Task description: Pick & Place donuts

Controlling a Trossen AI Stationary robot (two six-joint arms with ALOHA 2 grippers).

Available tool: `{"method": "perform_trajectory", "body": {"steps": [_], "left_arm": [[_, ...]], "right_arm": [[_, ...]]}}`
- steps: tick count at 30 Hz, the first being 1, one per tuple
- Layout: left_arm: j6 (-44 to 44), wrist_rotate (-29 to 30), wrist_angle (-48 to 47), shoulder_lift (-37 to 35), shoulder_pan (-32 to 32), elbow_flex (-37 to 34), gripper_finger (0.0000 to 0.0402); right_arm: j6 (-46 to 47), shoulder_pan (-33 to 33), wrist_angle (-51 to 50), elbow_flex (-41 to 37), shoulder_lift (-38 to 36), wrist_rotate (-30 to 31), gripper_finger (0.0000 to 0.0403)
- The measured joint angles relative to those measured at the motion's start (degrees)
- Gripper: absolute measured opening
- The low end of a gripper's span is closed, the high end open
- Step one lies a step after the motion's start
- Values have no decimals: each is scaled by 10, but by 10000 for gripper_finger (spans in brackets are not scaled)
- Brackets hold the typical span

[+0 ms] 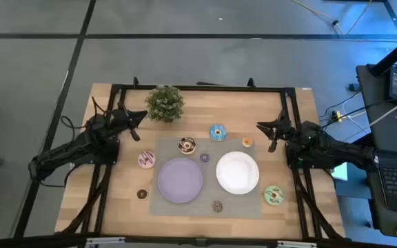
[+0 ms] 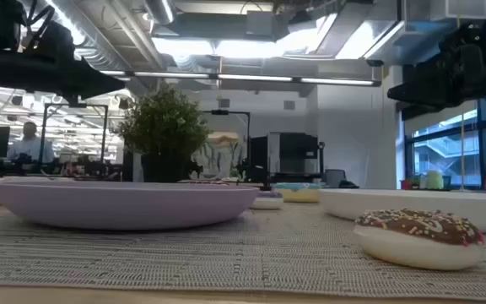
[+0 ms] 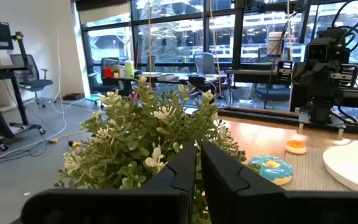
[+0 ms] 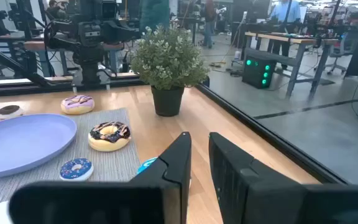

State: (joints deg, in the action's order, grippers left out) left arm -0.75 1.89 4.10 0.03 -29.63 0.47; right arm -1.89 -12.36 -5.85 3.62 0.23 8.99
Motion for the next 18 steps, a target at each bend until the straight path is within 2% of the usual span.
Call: {"method": "perform_trajectory", "body": {"steps": [18], "left_arm": [[0, 0, 0, 0, 0, 0, 22]], "right_arm": [[1, 0, 0, 0, 0, 0, 61]]}}
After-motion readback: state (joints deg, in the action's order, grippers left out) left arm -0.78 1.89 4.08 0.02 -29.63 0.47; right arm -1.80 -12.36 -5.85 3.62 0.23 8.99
